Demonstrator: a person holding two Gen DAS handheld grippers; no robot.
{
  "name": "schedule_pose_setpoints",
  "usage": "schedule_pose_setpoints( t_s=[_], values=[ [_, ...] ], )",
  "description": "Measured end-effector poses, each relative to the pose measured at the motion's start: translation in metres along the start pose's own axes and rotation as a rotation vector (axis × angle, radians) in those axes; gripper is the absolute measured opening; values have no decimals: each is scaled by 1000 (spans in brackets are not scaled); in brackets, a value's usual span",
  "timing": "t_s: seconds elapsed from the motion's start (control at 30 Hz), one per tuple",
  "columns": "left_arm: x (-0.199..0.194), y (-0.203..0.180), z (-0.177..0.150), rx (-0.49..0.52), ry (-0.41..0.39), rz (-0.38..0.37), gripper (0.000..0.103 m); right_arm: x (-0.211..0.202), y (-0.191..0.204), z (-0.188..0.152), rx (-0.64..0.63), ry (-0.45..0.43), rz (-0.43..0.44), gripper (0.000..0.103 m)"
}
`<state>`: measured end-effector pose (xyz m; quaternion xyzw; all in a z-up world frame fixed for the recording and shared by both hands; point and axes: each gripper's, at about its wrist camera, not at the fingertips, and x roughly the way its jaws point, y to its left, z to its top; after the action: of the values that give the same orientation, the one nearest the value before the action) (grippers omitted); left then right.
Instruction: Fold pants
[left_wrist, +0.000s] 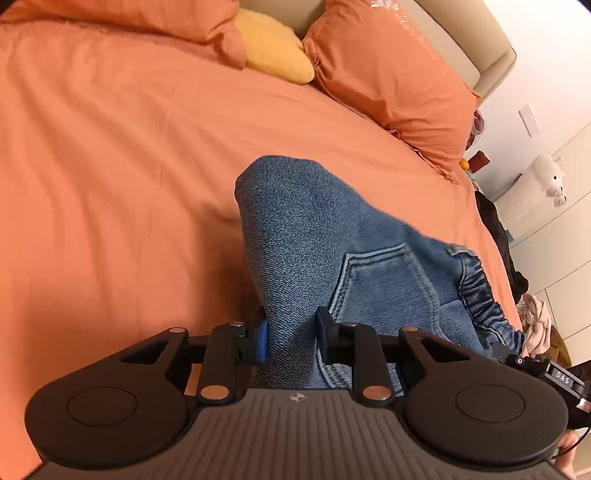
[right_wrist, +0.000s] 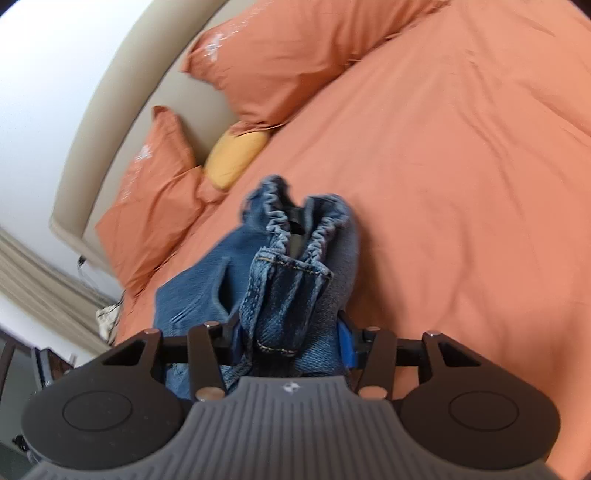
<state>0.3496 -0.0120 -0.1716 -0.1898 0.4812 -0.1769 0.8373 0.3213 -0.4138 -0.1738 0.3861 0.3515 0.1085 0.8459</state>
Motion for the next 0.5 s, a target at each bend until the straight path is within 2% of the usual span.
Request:
schedule_pose_setpoints(
  t_s=[0.3, 0.5],
  values=[
    [-79, 7, 3, 33, 10, 15, 27, -23, 59, -29, -32, 29, 64, 44],
    [-158, 38, 6, 45, -15, 77, 27, -9, 123, -64, -54, 62, 151, 44]
  ],
)
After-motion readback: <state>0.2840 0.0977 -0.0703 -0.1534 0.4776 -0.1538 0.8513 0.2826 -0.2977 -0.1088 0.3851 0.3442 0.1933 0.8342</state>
